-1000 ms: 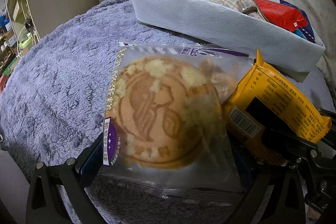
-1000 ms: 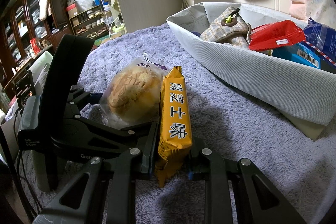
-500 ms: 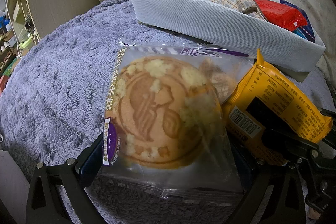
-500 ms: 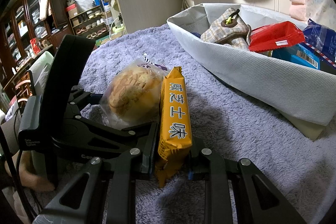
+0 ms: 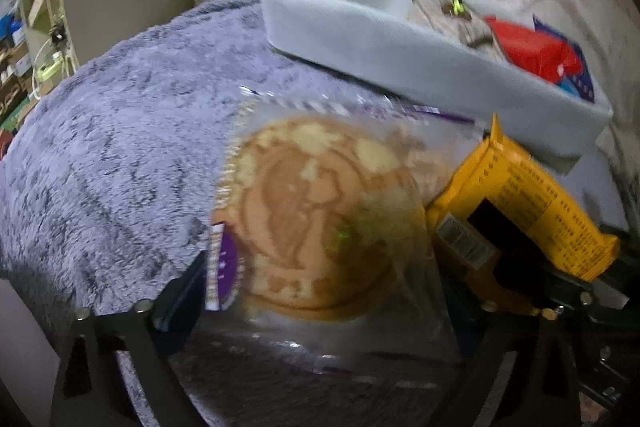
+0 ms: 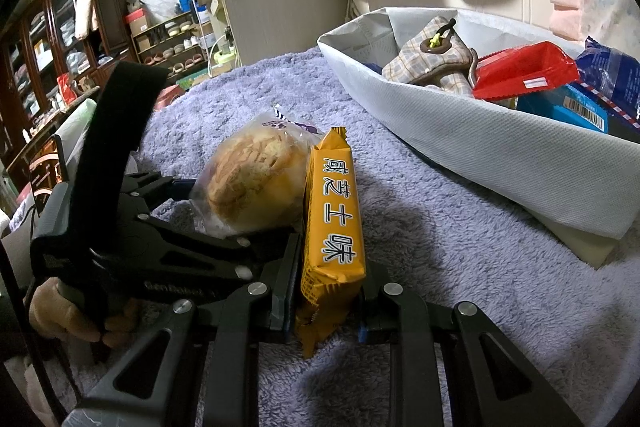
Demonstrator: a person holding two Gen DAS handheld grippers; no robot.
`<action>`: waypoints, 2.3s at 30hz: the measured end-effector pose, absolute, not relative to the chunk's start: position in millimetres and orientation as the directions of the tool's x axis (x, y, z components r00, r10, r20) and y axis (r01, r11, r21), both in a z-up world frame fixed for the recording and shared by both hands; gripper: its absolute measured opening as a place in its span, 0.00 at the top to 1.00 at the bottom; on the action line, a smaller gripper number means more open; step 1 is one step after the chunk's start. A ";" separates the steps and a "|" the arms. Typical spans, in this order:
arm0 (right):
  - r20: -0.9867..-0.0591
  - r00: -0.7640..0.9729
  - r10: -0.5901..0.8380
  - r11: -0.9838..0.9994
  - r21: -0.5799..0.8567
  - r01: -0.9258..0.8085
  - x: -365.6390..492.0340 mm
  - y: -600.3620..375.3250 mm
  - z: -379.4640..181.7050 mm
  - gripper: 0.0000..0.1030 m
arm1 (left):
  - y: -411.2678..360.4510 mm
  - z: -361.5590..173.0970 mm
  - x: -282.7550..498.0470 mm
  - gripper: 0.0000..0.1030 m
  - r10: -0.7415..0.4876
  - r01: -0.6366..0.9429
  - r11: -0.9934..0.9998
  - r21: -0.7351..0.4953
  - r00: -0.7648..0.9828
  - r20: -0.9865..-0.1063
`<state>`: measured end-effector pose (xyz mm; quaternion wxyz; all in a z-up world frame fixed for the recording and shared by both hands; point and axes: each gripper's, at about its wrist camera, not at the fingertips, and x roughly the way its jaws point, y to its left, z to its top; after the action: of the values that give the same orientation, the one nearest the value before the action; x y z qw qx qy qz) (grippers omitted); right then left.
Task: Organize objects
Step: 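Hold the yellow package in the right tool beside the bun in the left tool, then carry the bun and yellow package into the white basket and open both tools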
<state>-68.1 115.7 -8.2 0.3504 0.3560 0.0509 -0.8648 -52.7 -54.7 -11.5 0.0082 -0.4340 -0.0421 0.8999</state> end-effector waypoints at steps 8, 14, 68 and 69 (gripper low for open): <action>-0.644 -0.504 -0.576 -0.748 0.164 0.644 -72.0 114.2 -8.1 0.79 | -53.4 0.4 -37.8 0.22 0.040 0.022 -0.997 -0.077 -0.692 -0.721; -0.580 -0.546 -0.605 -0.742 0.159 0.652 -65.6 120.5 10.5 0.80 | -48.8 25.5 -20.5 0.22 0.030 0.020 -0.997 -0.071 -0.763 -0.646; -0.336 -0.663 -0.669 -0.696 0.596 0.400 -193.8 184.3 105.4 0.21 | -56.1 81.2 -131.2 0.02 0.354 -0.143 -0.876 -0.460 -0.839 -0.413; -0.397 -0.631 -0.666 -0.718 0.570 0.399 -197.6 173.0 102.9 0.21 | -50.4 82.2 -131.4 0.02 0.364 -0.165 -0.881 -0.444 -0.836 -0.411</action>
<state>-197.6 173.0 102.9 0.3040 0.3031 -0.2204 -0.8759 -131.4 -50.4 82.2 0.1412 -0.2492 -0.1992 0.9372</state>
